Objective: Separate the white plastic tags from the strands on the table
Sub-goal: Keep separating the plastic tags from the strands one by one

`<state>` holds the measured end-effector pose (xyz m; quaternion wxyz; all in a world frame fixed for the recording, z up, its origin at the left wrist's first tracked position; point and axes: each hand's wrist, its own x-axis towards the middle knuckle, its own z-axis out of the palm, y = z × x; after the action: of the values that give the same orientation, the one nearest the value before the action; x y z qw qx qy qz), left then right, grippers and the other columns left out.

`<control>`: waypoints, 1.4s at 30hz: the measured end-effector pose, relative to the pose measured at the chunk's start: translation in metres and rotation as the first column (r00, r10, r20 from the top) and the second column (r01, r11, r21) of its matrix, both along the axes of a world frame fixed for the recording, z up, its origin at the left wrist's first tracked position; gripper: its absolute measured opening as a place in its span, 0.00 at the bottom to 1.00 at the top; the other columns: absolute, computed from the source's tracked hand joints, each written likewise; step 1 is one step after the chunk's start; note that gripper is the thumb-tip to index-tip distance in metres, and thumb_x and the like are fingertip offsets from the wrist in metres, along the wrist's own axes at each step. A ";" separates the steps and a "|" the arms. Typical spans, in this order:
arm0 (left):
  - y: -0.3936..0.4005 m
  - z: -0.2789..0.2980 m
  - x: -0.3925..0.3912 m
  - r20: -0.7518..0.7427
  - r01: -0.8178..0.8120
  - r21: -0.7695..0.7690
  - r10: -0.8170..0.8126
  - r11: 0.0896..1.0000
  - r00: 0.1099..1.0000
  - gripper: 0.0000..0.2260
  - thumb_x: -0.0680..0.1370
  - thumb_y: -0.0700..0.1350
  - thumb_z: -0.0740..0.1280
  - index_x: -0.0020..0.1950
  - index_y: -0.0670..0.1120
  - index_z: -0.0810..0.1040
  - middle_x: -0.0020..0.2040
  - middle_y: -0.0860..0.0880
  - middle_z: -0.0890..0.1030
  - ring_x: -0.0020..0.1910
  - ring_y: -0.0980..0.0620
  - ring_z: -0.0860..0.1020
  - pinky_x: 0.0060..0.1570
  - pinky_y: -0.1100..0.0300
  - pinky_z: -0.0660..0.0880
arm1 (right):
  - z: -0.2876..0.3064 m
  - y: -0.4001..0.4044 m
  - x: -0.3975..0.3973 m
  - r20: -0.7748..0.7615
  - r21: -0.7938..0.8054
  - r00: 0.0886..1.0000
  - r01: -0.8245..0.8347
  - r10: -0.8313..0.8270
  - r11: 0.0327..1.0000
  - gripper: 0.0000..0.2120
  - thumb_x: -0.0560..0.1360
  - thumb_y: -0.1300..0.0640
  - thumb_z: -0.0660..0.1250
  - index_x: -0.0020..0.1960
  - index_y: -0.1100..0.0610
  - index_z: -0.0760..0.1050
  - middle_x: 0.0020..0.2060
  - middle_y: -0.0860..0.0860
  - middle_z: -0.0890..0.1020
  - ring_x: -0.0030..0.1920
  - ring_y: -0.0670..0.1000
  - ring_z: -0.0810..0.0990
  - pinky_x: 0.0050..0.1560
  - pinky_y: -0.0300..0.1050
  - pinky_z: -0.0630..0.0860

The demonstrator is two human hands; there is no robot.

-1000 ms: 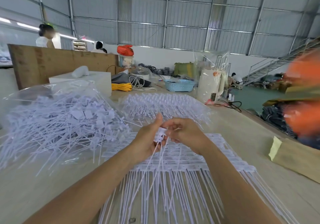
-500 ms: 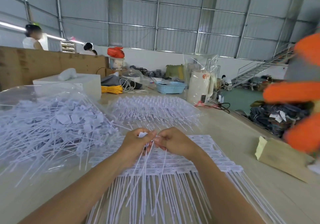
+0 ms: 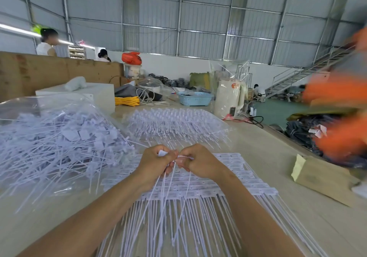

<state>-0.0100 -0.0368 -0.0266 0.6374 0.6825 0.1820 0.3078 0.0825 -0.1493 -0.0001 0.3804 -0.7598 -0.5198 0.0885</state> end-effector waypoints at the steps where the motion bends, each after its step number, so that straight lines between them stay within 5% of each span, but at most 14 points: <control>1: -0.001 0.001 -0.001 -0.009 0.000 0.000 0.000 1.000 1.000 0.12 0.76 0.41 0.70 0.35 0.39 0.73 0.23 0.47 0.73 0.19 0.53 0.68 0.22 0.64 0.63 | 0.000 0.000 0.000 0.012 0.002 1.000 -0.001 0.001 1.000 0.16 0.76 0.62 0.65 0.30 0.55 0.72 0.23 0.45 0.71 0.26 0.42 0.70 0.37 0.40 0.70; 4: -0.003 0.002 -0.003 -0.027 0.003 -0.011 -0.003 1.000 1.000 0.12 0.76 0.39 0.69 0.35 0.39 0.72 0.23 0.46 0.73 0.18 0.53 0.68 0.21 0.64 0.62 | -0.003 -0.001 0.003 0.040 0.007 0.999 -0.015 0.014 1.000 0.17 0.76 0.64 0.65 0.29 0.54 0.74 0.24 0.47 0.71 0.30 0.49 0.70 0.38 0.43 0.70; 9: -0.003 0.006 -0.005 -0.060 0.010 -0.048 -0.013 0.999 0.998 0.11 0.75 0.39 0.70 0.35 0.40 0.72 0.24 0.46 0.73 0.18 0.53 0.67 0.21 0.66 0.63 | -0.006 0.002 0.004 0.116 0.020 0.993 -0.035 0.032 0.999 0.07 0.75 0.65 0.66 0.40 0.66 0.80 0.29 0.52 0.77 0.30 0.45 0.72 0.36 0.36 0.68; 13: -0.002 0.007 -0.007 -0.096 0.021 -0.097 -0.030 0.995 0.995 0.10 0.75 0.38 0.70 0.36 0.41 0.73 0.23 0.47 0.73 0.19 0.53 0.67 0.23 0.65 0.62 | -0.009 0.004 0.007 0.203 0.037 0.978 -0.052 0.044 0.998 0.07 0.75 0.65 0.66 0.42 0.66 0.81 0.38 0.61 0.82 0.39 0.58 0.78 0.40 0.43 0.71; 21: 0.003 0.010 -0.009 -0.136 0.048 -0.170 -0.072 0.984 0.988 0.09 0.74 0.35 0.70 0.35 0.40 0.73 0.22 0.47 0.72 0.17 0.55 0.65 0.21 0.68 0.63 | -0.013 0.007 0.007 0.279 0.022 0.960 -0.043 0.036 0.999 0.06 0.74 0.65 0.67 0.43 0.61 0.82 0.35 0.46 0.77 0.37 0.50 0.75 0.39 0.41 0.70; 26: 0.008 0.014 -0.010 -0.173 0.093 -0.224 -0.133 0.970 0.976 0.10 0.74 0.34 0.70 0.34 0.41 0.73 0.21 0.48 0.72 0.16 0.56 0.65 0.19 0.69 0.63 | -0.010 0.006 0.006 0.357 -0.013 0.932 -0.056 0.057 0.998 0.06 0.74 0.65 0.66 0.42 0.62 0.81 0.35 0.54 0.81 0.37 0.53 0.76 0.40 0.45 0.72; 30: 0.010 0.015 -0.010 -0.225 0.129 -0.267 -0.192 0.955 0.955 0.11 0.73 0.35 0.70 0.33 0.42 0.71 0.20 0.50 0.71 0.16 0.58 0.65 0.19 0.70 0.62 | -0.007 0.004 0.004 0.477 -0.093 0.876 -0.034 0.075 0.995 0.08 0.75 0.62 0.65 0.38 0.58 0.79 0.30 0.49 0.75 0.35 0.51 0.71 0.38 0.44 0.70; 38: 0.017 0.022 -0.014 -0.278 0.215 -0.366 -0.327 0.906 0.903 0.06 0.75 0.38 0.68 0.39 0.42 0.73 0.23 0.51 0.69 0.17 0.60 0.63 0.19 0.72 0.60 | -0.007 0.005 0.004 0.407 -0.002 0.907 -0.120 0.110 0.993 0.08 0.75 0.65 0.66 0.37 0.60 0.79 0.25 0.42 0.70 0.32 0.48 0.71 0.35 0.42 0.68; 42: 0.020 0.025 -0.016 -0.244 0.270 -0.453 -0.410 0.849 0.879 0.07 0.77 0.38 0.66 0.39 0.41 0.73 0.23 0.51 0.67 0.17 0.61 0.62 0.18 0.72 0.60 | -0.005 0.005 0.005 0.321 0.047 0.938 -0.157 0.134 0.986 0.10 0.74 0.67 0.66 0.35 0.61 0.78 0.22 0.38 0.71 0.27 0.41 0.68 0.31 0.33 0.62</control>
<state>-0.0259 -0.0169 -0.0013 0.7698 0.5984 0.2209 0.0244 0.0874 -0.1445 -0.0053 0.3116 -0.7094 -0.6317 -0.0251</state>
